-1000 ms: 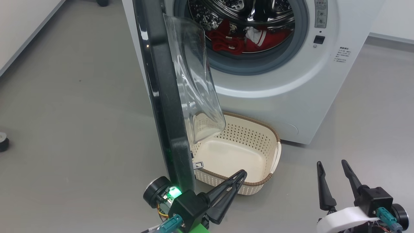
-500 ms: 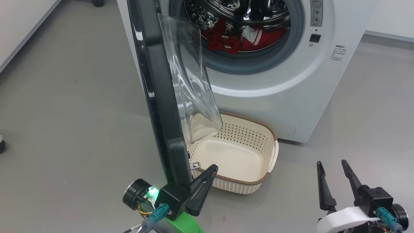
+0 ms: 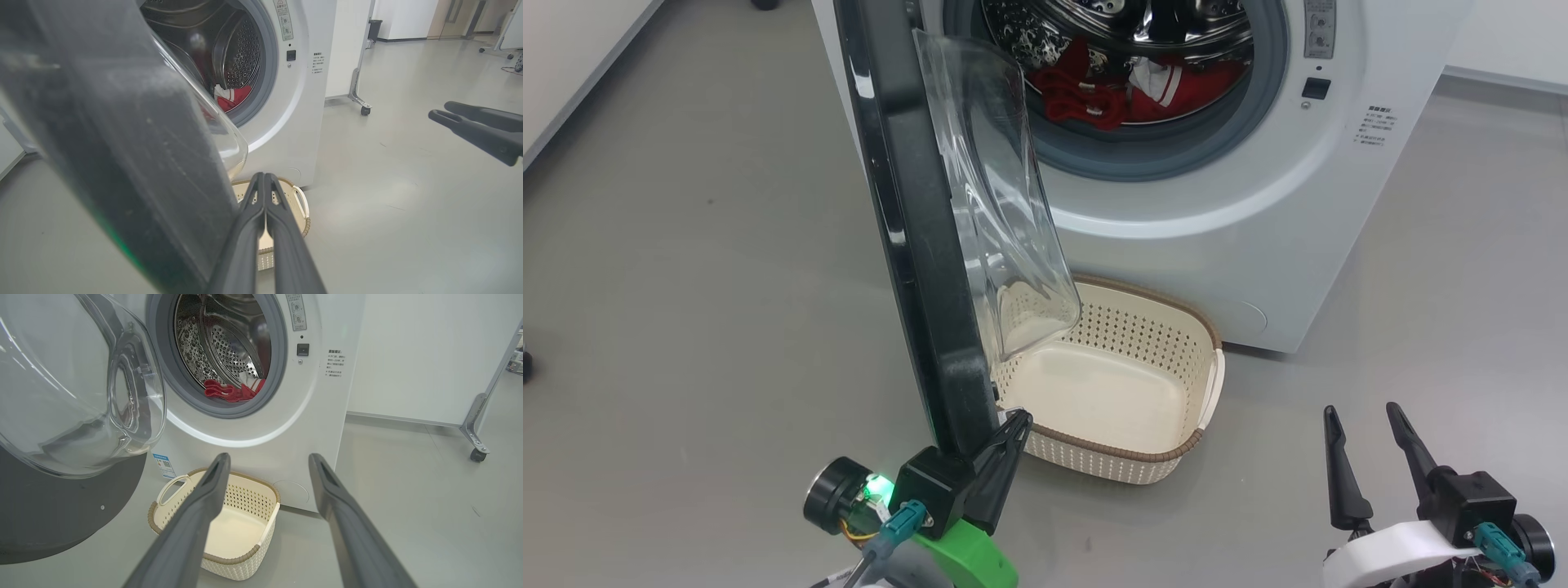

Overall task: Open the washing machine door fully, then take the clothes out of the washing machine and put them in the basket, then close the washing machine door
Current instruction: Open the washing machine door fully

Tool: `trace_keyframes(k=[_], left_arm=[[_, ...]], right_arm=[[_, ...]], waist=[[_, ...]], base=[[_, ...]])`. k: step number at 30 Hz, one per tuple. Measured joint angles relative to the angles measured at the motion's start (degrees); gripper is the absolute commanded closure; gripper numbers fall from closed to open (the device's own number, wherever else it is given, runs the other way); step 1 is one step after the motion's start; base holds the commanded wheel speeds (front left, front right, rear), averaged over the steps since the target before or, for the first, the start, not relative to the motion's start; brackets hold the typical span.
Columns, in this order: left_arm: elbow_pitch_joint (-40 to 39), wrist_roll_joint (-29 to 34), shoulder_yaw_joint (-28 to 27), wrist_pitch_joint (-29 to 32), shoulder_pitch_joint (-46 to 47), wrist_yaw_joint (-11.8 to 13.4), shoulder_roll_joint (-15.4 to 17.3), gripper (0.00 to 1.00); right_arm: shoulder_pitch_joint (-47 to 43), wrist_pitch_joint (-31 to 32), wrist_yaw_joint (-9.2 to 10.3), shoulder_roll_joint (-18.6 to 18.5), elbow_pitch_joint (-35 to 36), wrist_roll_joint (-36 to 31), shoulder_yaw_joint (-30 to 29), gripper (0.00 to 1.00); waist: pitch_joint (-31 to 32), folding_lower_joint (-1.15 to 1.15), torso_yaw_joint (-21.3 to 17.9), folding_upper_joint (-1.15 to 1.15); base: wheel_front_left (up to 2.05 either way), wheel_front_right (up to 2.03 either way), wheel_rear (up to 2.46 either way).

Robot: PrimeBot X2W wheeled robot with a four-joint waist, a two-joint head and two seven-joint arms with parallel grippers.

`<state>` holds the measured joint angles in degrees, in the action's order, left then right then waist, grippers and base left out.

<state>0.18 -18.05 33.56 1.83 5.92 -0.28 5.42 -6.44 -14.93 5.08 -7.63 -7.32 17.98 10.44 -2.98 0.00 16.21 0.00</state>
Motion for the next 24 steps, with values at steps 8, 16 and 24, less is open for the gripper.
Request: trace_keyframes(k=[8, 16, 24], left_arm=[[1.1, 0.0, -0.5, -0.9, 0.0, 1.1, -0.1, 1.0], [1.3, 0.0, -0.6, -1.5, 0.0, 1.6, -0.6, 1.0], [1.5, 0.0, -0.6, -2.3, 0.0, 2.5, -0.9, 1.0]], right_arm=[[0.0, 0.0, -0.47, 0.0, 0.0, 0.0, -0.6, 0.0], [0.0, 0.0, -0.47, 0.0, 0.1, -0.1, -1.7, 0.0], [0.0, 0.0, -0.48, 0.0, 0.5, -0.5, -2.5, 0.0]], waist=[[-0.7, 0.0, 0.1, 0.0], [-0.9, 0.0, 1.1, 0.0], [-1.1, 0.0, 3.5, 0.0]], base=[[0.0, 0.0, 0.0], [0.0, 0.0, 0.0], [0.0, 0.0, 0.0]])
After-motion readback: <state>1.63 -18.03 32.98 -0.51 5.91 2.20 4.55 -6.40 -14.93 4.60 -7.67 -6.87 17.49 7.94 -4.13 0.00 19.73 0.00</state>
